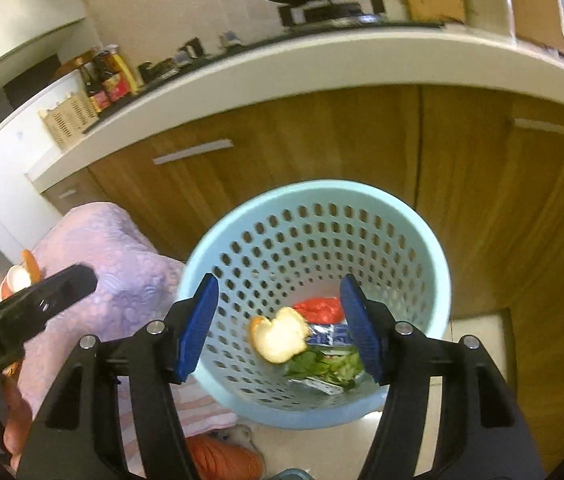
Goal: Collect trash
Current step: 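Move both tools back over the table toward the wrapper and snack bag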
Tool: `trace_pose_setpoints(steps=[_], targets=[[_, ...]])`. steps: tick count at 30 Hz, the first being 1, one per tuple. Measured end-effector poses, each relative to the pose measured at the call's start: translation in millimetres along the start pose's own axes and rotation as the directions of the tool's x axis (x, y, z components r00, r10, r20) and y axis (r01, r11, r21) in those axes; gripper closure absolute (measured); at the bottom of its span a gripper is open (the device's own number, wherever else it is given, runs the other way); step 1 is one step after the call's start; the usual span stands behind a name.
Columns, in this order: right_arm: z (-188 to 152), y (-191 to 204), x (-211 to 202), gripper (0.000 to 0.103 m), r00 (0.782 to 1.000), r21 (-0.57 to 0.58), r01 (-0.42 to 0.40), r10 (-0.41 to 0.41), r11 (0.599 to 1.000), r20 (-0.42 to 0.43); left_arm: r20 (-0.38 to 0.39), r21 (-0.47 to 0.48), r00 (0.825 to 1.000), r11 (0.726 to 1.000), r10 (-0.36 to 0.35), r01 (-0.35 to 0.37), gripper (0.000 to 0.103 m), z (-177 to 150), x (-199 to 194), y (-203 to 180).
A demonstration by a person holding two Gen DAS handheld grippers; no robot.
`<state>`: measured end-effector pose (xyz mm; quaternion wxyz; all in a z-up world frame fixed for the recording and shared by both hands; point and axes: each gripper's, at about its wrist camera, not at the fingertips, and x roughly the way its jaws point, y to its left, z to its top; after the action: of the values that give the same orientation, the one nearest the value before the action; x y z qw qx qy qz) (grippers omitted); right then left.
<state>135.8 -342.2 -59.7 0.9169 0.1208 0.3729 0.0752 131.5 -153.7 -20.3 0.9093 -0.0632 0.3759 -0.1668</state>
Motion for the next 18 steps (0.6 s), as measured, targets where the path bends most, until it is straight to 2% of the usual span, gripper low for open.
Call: trace_pose_setpoints(steps=[8, 11, 13, 15, 18], targets=[[-6, 76, -6, 0.044, 0.997, -0.149, -0.079, 0.080, 0.986, 0.004, 0.098, -0.061, 0.994, 0.997, 0.056, -0.051, 0.050, -20, -76, 42], [-9, 109, -5, 0.044, 0.994, -0.205, -0.109, 0.110, 0.973, -0.008, 0.129, -0.106, 0.986, 0.990, 0.109, -0.095, 0.050, -30, -105, 65], [-13, 131, -8, 0.044, 0.990, -0.239, -0.136, 0.137, 0.961, -0.012, 0.158, -0.143, 0.977, 0.982, 0.143, -0.120, 0.049, -36, -128, 83], [-16, 156, -11, 0.044, 0.985, -0.278, -0.169, 0.170, 0.946, -0.018, 0.185, -0.181, 0.967, 0.973, 0.177, -0.143, 0.043, -41, -149, 99], [-20, 187, -13, 0.044, 0.972, -0.309, -0.232, 0.232, 0.922, -0.038, 0.232, -0.237, 0.940, 0.952, 0.250, -0.194, 0.037, -51, -187, 128]])
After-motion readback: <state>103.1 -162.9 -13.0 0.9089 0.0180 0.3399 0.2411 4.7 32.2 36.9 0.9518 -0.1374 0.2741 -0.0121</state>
